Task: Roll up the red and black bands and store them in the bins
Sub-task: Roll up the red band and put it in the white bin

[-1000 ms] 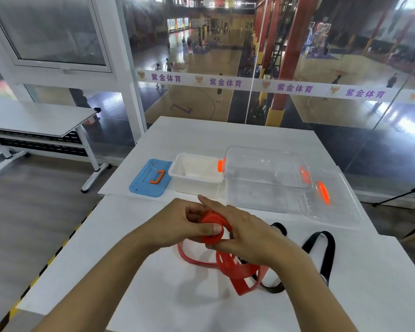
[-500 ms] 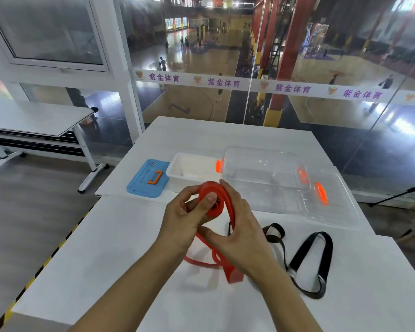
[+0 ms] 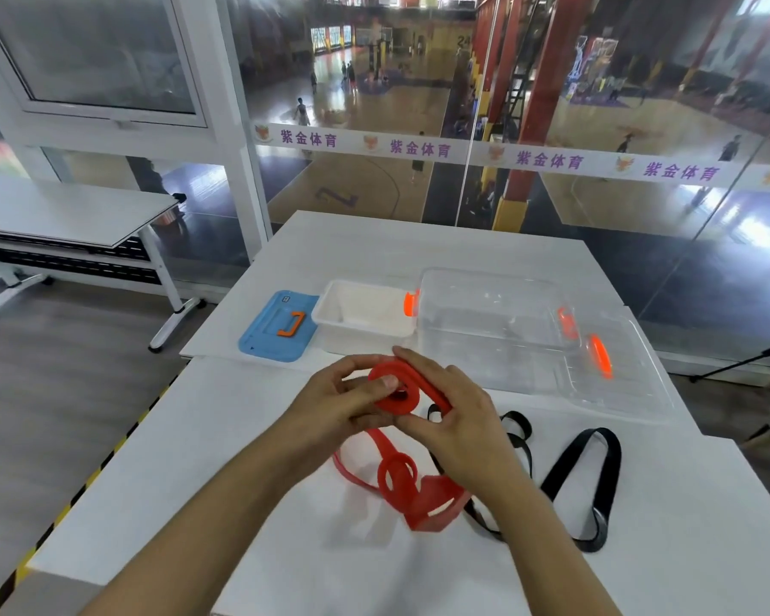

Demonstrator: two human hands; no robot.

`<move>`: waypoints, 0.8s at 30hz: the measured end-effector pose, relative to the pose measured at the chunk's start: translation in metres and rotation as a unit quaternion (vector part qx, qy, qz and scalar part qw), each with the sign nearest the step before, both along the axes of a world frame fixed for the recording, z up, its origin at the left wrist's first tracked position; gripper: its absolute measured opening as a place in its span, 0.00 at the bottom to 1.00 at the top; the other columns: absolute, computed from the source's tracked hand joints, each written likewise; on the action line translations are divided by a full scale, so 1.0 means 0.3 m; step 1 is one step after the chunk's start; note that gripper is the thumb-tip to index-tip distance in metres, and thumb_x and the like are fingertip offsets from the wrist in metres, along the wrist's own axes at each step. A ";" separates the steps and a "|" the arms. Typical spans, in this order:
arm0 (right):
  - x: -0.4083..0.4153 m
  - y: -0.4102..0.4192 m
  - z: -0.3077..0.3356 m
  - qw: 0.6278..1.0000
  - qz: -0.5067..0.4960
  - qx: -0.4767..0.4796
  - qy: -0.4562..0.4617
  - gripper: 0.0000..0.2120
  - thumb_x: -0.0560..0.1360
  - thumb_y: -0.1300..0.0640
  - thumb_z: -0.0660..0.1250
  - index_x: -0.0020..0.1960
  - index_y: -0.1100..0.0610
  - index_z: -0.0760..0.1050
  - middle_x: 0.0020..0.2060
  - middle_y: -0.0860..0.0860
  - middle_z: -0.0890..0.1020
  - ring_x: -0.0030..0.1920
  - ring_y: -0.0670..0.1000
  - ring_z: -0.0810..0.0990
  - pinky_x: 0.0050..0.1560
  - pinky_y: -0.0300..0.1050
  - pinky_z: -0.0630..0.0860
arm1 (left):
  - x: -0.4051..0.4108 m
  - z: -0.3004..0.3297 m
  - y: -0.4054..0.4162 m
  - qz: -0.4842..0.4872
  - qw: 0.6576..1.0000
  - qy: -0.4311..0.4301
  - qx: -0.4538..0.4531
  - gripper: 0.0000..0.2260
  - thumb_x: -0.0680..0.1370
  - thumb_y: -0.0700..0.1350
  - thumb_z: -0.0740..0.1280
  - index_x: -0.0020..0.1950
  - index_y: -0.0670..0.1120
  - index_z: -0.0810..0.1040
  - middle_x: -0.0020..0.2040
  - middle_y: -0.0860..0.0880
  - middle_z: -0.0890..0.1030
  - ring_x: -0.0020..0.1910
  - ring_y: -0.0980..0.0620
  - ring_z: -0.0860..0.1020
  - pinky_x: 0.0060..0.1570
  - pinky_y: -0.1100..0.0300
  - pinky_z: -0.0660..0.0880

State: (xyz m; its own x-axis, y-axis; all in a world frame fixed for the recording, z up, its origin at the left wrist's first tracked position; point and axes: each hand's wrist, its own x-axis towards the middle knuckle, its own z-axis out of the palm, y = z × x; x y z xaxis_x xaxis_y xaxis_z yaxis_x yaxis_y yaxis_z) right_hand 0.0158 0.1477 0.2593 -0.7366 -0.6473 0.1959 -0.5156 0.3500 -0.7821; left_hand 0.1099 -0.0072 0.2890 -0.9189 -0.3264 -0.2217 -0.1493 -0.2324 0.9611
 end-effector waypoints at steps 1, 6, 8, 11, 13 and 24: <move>-0.016 0.010 0.014 0.999 0.029 0.025 0.003 0.33 0.72 0.43 0.75 0.70 0.23 0.65 0.43 0.44 0.75 0.43 0.43 0.76 0.50 0.39 0.74 | 0.005 0.006 -0.020 -0.024 1.000 0.000 -0.015 0.19 0.75 0.44 0.73 0.65 0.47 0.79 0.55 0.41 0.86 0.55 0.44 0.86 0.55 0.52 0.82; -0.044 0.028 0.095 0.981 0.127 0.143 0.038 0.37 0.73 0.45 0.76 0.73 0.24 0.62 0.43 0.43 0.71 0.42 0.40 0.72 0.47 0.34 0.68 | 0.007 0.044 -0.089 -0.142 0.974 -0.034 -0.174 0.16 0.75 0.45 0.74 0.63 0.49 0.82 0.56 0.47 0.87 0.58 0.47 0.84 0.62 0.51 0.78; -0.045 0.028 0.113 0.977 0.134 0.163 0.041 0.37 0.73 0.44 0.75 0.75 0.27 0.61 0.47 0.42 0.72 0.45 0.40 0.73 0.49 0.35 0.69 | 0.007 0.057 -0.095 -0.145 0.967 -0.038 -0.207 0.15 0.74 0.45 0.75 0.61 0.49 0.83 0.54 0.49 0.87 0.56 0.50 0.85 0.60 0.54 0.80; -0.040 0.027 0.111 0.983 0.126 0.129 0.036 0.39 0.73 0.44 0.75 0.77 0.30 0.59 0.53 0.40 0.77 0.52 0.42 0.77 0.58 0.40 0.75 | 0.013 0.055 -0.076 -0.089 0.968 0.006 -0.233 0.17 0.70 0.49 0.77 0.58 0.48 0.84 0.51 0.50 0.88 0.52 0.51 0.86 0.58 0.55 0.81; -0.036 0.029 0.114 0.989 0.108 0.099 0.023 0.38 0.72 0.43 0.75 0.76 0.31 0.60 0.52 0.41 0.80 0.51 0.44 0.79 0.59 0.44 0.78 | 0.016 0.045 -0.049 -0.045 0.971 0.037 -0.233 0.19 0.68 0.51 0.77 0.59 0.48 0.84 0.51 0.51 0.88 0.52 0.52 0.86 0.57 0.56 0.81; 0.028 0.000 0.103 1.000 0.010 0.007 -0.024 0.43 0.69 0.44 0.78 0.75 0.30 0.56 0.63 0.36 0.77 0.56 0.41 0.78 0.57 0.39 0.75 | -0.007 0.018 0.016 0.113 0.988 0.100 -0.030 0.18 0.72 0.49 0.72 0.60 0.44 0.83 0.53 0.45 0.87 0.55 0.47 0.86 0.57 0.51 0.82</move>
State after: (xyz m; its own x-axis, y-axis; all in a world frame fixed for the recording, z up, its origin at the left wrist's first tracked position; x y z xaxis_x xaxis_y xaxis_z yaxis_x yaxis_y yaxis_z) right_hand 0.0241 0.1477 0.2901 -0.7322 -0.6641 0.1512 -0.4844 0.3518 -0.8010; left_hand 0.1077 -0.0024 0.2944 -0.8442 -0.5358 -0.0175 0.0940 -0.1801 0.9791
